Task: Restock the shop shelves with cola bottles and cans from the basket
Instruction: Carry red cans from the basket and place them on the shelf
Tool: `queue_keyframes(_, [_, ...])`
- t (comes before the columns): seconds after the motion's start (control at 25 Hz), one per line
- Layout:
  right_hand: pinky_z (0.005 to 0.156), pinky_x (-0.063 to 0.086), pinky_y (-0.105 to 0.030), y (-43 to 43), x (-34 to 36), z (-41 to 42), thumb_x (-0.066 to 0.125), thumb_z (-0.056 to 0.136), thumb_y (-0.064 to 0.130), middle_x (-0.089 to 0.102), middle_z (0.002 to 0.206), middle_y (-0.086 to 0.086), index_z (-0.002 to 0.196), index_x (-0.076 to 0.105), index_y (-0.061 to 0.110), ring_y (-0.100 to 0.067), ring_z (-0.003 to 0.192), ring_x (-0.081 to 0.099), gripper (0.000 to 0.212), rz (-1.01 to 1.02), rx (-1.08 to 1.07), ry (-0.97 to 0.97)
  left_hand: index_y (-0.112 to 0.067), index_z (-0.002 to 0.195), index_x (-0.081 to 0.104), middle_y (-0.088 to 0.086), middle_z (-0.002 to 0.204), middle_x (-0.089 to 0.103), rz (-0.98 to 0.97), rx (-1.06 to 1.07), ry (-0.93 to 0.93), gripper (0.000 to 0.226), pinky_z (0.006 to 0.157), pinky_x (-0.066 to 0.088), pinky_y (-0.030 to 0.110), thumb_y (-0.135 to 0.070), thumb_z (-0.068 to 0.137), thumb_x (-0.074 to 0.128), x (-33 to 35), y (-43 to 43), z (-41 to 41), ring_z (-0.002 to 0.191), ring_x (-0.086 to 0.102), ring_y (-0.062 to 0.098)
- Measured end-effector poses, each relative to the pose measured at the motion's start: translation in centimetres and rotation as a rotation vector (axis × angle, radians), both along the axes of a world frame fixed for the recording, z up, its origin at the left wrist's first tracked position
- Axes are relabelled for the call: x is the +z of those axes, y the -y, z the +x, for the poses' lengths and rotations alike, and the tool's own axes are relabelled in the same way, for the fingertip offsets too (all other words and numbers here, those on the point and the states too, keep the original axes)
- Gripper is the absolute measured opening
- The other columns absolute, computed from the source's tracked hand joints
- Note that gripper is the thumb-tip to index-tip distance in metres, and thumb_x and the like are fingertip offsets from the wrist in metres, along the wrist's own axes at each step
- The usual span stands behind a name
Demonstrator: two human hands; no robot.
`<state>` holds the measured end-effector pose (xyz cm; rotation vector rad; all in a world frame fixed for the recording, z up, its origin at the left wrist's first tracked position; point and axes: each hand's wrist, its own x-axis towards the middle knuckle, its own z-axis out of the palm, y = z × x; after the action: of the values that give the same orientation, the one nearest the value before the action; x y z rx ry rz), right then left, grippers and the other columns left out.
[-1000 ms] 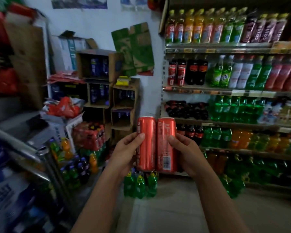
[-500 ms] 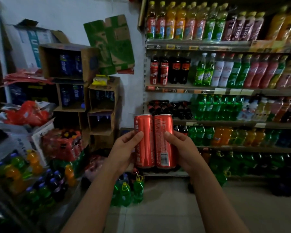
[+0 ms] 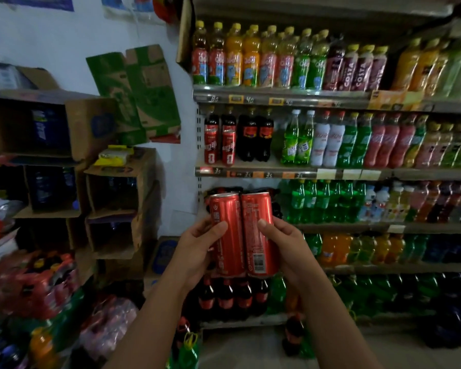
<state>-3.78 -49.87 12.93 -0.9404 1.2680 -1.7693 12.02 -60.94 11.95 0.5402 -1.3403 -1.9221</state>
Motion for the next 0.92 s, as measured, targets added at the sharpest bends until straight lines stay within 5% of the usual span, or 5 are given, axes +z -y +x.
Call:
queue_keyframes(0.44, [0.078, 0.058, -0.048, 14.6, 2.4, -14.1, 0.069, 0.08, 0.029, 0.073, 0.107, -0.016, 0.111, 0.07, 0.013, -0.034, 0.097, 0.072, 0.035, -0.066, -0.015, -0.049, -0.019, 0.113, 0.069, 0.003, 0.11, 0.073, -0.114, 0.027, 0.012, 0.043, 0.076, 0.055, 0.039, -0.028, 0.071, 0.072, 3.2, 14.6, -14.1, 0.102, 0.069, 0.024])
queue_keyframes(0.68, [0.089, 0.055, -0.054, 23.8, 3.2, -19.3, 0.067, 0.083, 0.022, 0.07, 0.113, -0.021, 0.118, 0.066, 0.006, -0.039, 0.105, 0.068, 0.038, -0.112, -0.071, -0.029, -0.023, 0.118, 0.065, 0.0, 0.115, 0.071, -0.172, -0.031, 0.043, 0.048, 0.092, 0.052, 0.049, -0.031, 0.071, 0.076, 4.4, 25.3, -20.3, 0.106, 0.068, 0.02])
queue_keyframes(0.92, [0.078, 0.059, -0.045, 29.8, 6.3, -25.2, 0.069, 0.08, 0.023, 0.074, 0.106, -0.014, 0.113, 0.07, 0.012, -0.032, 0.096, 0.072, 0.034, -0.116, -0.176, -0.083, -0.024, 0.116, 0.067, -0.001, 0.113, 0.072, -0.254, -0.07, 0.001, 0.048, 0.09, 0.054, 0.045, -0.037, 0.071, 0.077, 6.9, 32.1, -27.2, 0.103, 0.069, 0.017])
